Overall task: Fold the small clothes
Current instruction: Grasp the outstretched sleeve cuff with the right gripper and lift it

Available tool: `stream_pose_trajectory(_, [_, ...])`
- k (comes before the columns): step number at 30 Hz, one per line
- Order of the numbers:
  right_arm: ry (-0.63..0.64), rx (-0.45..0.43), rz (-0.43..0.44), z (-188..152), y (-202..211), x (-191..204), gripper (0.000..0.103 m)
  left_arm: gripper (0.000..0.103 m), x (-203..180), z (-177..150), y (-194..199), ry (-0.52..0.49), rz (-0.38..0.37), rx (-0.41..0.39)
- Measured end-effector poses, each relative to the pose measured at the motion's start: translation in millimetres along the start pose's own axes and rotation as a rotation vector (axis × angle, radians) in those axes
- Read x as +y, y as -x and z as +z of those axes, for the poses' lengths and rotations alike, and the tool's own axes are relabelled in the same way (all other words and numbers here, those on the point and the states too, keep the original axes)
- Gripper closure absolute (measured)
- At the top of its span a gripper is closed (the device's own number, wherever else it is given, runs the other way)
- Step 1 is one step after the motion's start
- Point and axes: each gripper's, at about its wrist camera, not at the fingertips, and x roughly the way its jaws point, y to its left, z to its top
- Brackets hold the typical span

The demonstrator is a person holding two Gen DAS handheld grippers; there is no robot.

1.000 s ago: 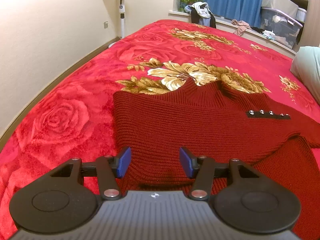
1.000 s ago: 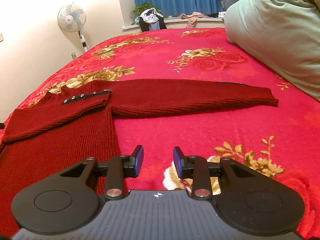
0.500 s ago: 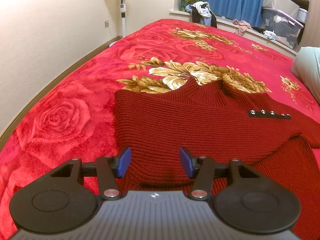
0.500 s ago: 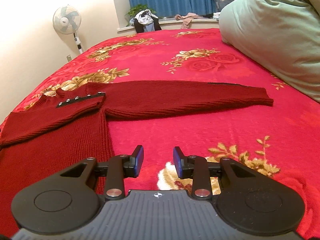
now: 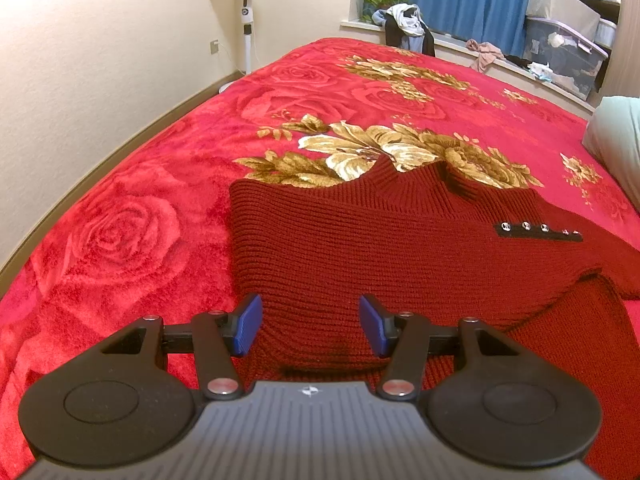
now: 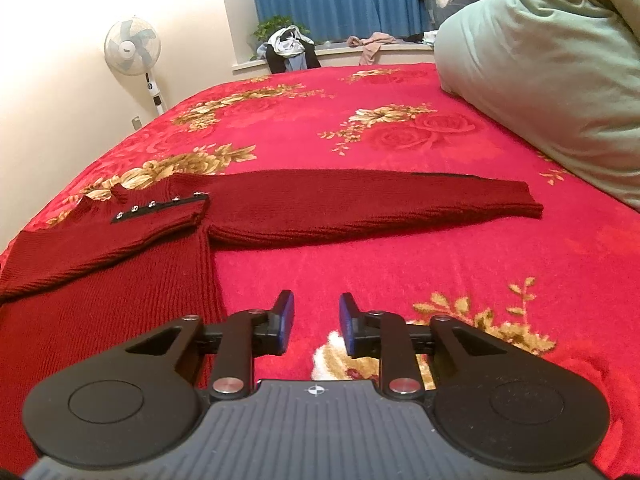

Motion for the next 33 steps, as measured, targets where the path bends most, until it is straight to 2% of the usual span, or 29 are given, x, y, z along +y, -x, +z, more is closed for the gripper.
stream_pose_trajectory(5, [-0.099, -0.01, 0.053, 8.2, 2.2, -11.0, 0.077, 0.044, 2.0, 1.5, 1.3, 0.019, -0.009, -0.002])
stream_pose_trajectory(8, [-0.165, -0.024, 0.09, 21.8, -7.6, -24.4, 0.065, 0.044, 3.1, 2.1, 2.3, 0.017, -0.014, -0.004])
stream_pose_trajectory(12, [-0.329, -0.014, 0.109, 41.5, -43.8, -49.0, 0.065, 0.043, 5.1, 2.1, 2.0, 0.024, -0.012, 0.0])
stream_pose_trajectory(15, [-0.475, 0.004, 0.08, 49.0, -78.5, -70.2, 0.064, 0.043, 7.6, 2.2, 1.5, 0.031, -0.013, 0.003])
stream_pose_trajectory(20, [-0.654, 0.031, -0.04, 49.7, -130.0, -95.3, 0.063, 0.043, 11.0, 3.2, 1.1, 0.033, -0.022, 0.006])
stream_pose_trajectory(24, [-0.727, 0.008, -0.086, 52.9, -149.1, -103.4, 0.064, 0.043, 16.1, 4.4, 4.4, 0.042, -0.031, -0.001])
stream_pose_trajectory(28, [-0.757, 0.012, -0.193, 63.7, -158.3, -109.4, 0.088, 0.043, 23.0, 6.3, 9.3, 0.057, -0.043, -0.008])
stream_pose_trajectory(30, [-0.746, -0.008, -0.251, 72.2, -156.5, -104.9, 0.091, 0.043, 26.5, 7.5, 12.2, 0.068, -0.054, -0.012])
stream_pose_trajectory(33, [-0.562, -0.08, -0.343, 102.8, -154.2, -67.2, 0.092, 0.043, 31.3, 8.3, 16.7, 0.076, -0.057, -0.021])
